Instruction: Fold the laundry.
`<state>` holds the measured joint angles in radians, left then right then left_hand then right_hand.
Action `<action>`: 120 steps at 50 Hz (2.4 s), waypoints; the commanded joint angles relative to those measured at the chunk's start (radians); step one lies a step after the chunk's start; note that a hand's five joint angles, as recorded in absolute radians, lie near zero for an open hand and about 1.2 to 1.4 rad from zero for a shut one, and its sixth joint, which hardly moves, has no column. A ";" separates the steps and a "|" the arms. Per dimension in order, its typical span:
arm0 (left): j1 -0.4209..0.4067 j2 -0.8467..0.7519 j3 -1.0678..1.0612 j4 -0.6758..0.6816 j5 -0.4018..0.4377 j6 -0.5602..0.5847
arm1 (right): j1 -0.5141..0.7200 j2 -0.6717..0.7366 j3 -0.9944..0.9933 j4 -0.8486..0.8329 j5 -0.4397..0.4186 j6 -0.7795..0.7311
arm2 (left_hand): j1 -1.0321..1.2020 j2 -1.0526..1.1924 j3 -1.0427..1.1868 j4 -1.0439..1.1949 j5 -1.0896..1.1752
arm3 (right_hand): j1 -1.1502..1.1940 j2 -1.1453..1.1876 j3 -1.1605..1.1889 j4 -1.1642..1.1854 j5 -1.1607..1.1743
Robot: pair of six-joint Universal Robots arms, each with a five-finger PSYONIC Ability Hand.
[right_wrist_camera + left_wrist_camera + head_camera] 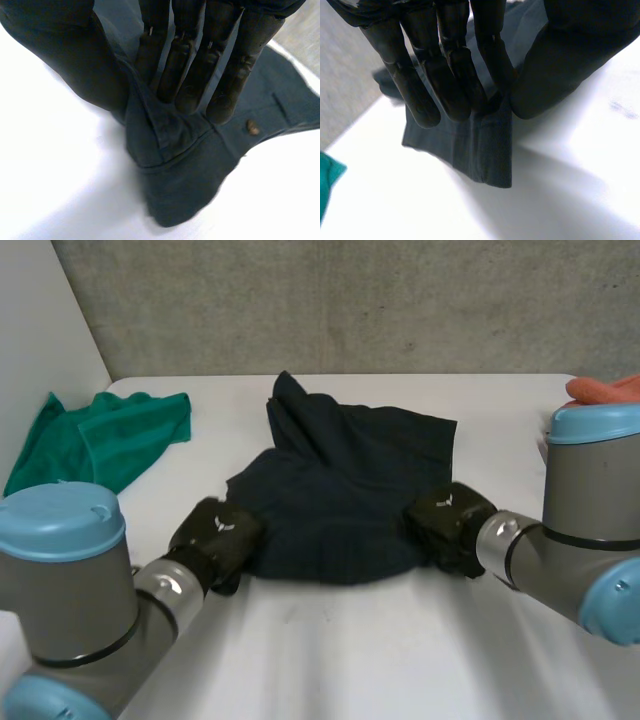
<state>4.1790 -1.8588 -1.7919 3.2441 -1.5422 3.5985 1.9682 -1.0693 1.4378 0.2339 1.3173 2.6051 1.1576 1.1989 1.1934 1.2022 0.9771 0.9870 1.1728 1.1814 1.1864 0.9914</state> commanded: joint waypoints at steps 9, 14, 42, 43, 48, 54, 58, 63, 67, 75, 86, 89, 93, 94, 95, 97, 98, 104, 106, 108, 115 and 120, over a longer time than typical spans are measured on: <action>-0.094 0.110 -0.070 -0.314 -0.026 0.000 | -0.002 -0.181 0.208 0.196 -0.030 -0.233 | 0.149 0.107 0.113 0.104 0.155 | 0.409 0.223 0.215 0.210 0.230; -0.086 0.136 -0.053 -0.310 -0.026 0.000 | -0.003 -0.215 0.230 0.180 -0.030 -0.231 | -0.022 -0.063 -0.058 -0.067 -0.016 | 0.409 0.223 0.215 0.210 0.230; -0.063 0.113 -0.022 -0.113 -0.033 -0.015 | -0.190 -0.392 0.354 0.070 -0.104 0.027 | -0.659 -0.700 -0.694 -0.703 -0.653 | -0.802 -0.988 -0.997 -1.002 -0.981; -0.062 0.127 -0.039 -0.116 -0.033 -0.017 | -0.202 -0.396 0.368 0.067 -0.107 0.021 | -0.671 -0.712 -0.707 -0.716 -0.665 | -0.799 -0.985 -0.994 -0.999 -0.978; -0.053 0.178 -0.144 -0.116 -0.038 -0.020 | -0.246 -0.397 0.463 0.051 -0.122 -0.054 | -0.733 -0.774 -0.768 -0.777 -0.727 | -0.799 -0.985 -0.994 -0.999 -0.978; -0.046 0.199 -0.213 -0.110 -0.076 -0.038 | -0.253 -0.389 0.518 -0.011 -0.151 -0.063 | -0.803 -0.844 -0.839 -0.848 -0.797 | -0.749 -0.935 -0.944 -0.949 -0.928; -0.042 0.193 -0.224 -0.089 -0.073 -0.064 | -0.255 -0.380 0.547 -0.067 -0.161 -0.060 | -0.794 -0.836 -0.830 -0.839 -0.788 | -0.711 -0.897 -0.906 -0.911 -0.890; -0.048 0.149 -0.224 -0.041 -0.072 -0.078 | -0.252 -0.308 0.559 -0.157 -0.165 -0.057 | -0.768 -0.809 -0.804 -0.813 -0.762 | -0.626 -0.812 -0.821 -0.826 -0.805; -0.065 0.086 -0.213 -0.032 -0.076 -0.078 | -0.249 -0.278 0.556 -0.186 -0.165 -0.057 | -0.709 -0.751 -0.745 -0.754 -0.704 | -0.498 -0.683 -0.692 -0.697 -0.677; -0.074 0.036 -0.198 -0.018 -0.078 -0.078 | -0.247 -0.235 0.547 -0.237 -0.164 -0.057 | -0.252 -0.294 -0.288 -0.297 -0.246 | 0.009 -0.177 -0.185 -0.190 -0.170; -0.095 0.147 -0.118 -0.033 -0.164 -0.060 | -0.244 -0.381 0.485 -0.223 -0.142 -0.059 | 0.239 0.197 0.203 0.194 0.245 | 0.409 0.223 0.215 0.210 0.230; -0.114 0.240 -0.069 -0.084 -0.174 -0.057 | -0.244 -0.454 0.440 -0.171 -0.144 -0.059 | 0.239 0.197 0.203 0.194 0.245 | 0.409 0.223 0.215 0.210 0.230; -0.115 0.363 0.023 -0.138 -0.170 -0.053 | -0.241 -0.540 0.311 -0.081 -0.147 -0.060 | 0.239 0.197 0.203 0.194 0.245 | 0.409 0.223 0.215 0.210 0.230; -0.114 0.381 0.041 -0.145 -0.170 -0.052 | -0.241 -0.584 0.252 -0.039 -0.148 -0.060 | 0.239 0.197 0.203 0.194 0.245 | 0.409 0.223 0.215 0.210 0.230; -0.114 0.397 0.060 -0.153 -0.170 -0.050 | -0.244 -0.606 0.221 -0.018 -0.150 -0.060 | 0.239 0.197 0.203 0.194 0.245 | 0.409 0.223 0.215 0.210 0.230; -0.112 0.429 0.114 -0.175 -0.167 -0.032 | -0.249 -0.638 0.158 0.024 -0.153 -0.060 | 0.239 0.197 0.203 0.194 0.245 | 0.409 0.223 0.215 0.210 0.230; -0.111 0.434 0.130 -0.179 -0.165 -0.024 | -0.250 -0.658 0.098 0.063 -0.153 -0.060 | 0.239 0.197 0.203 0.194 0.245 | 0.409 0.223 0.215 0.210 0.230; -0.106 0.428 0.227 -0.179 -0.165 0.034 | -0.250 -0.632 -0.065 0.147 -0.147 -0.062 | 0.239 0.197 0.203 0.194 0.245 | 0.409 0.223 0.215 0.210 0.230; -0.103 0.415 0.241 -0.179 -0.165 0.039 | -0.249 -0.588 -0.097 0.151 -0.145 -0.065 | 0.239 0.197 0.203 0.194 0.245 | 0.409 0.223 0.215 0.210 0.230; -0.102 0.354 0.259 -0.178 -0.165 0.039 | -0.244 -0.545 -0.109 0.151 -0.144 -0.066 | 0.239 0.197 0.203 0.194 0.245 | 0.409 0.223 0.215 0.210 0.230; -0.079 0.066 0.368 -0.147 -0.164 0.040 | -0.172 -0.312 -0.151 0.136 -0.113 -0.080 | 0.239 0.197 0.203 0.194 0.245 | 0.409 0.223 0.215 0.210 0.230; -0.028 -0.129 0.512 -0.095 -0.164 0.043 | -0.146 -0.127 -0.230 0.076 -0.043 -0.103 | 0.239 0.197 0.203 0.194 0.245 | 0.409 0.223 0.215 0.210 0.230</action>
<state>4.0898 -1.6993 -1.4585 3.0830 -1.7059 3.6408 1.7754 -1.4358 1.2912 0.3772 1.1953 2.5276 1.1277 1.1968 1.1820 1.1981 0.9904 0.9700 1.1748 1.1732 1.1869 0.9911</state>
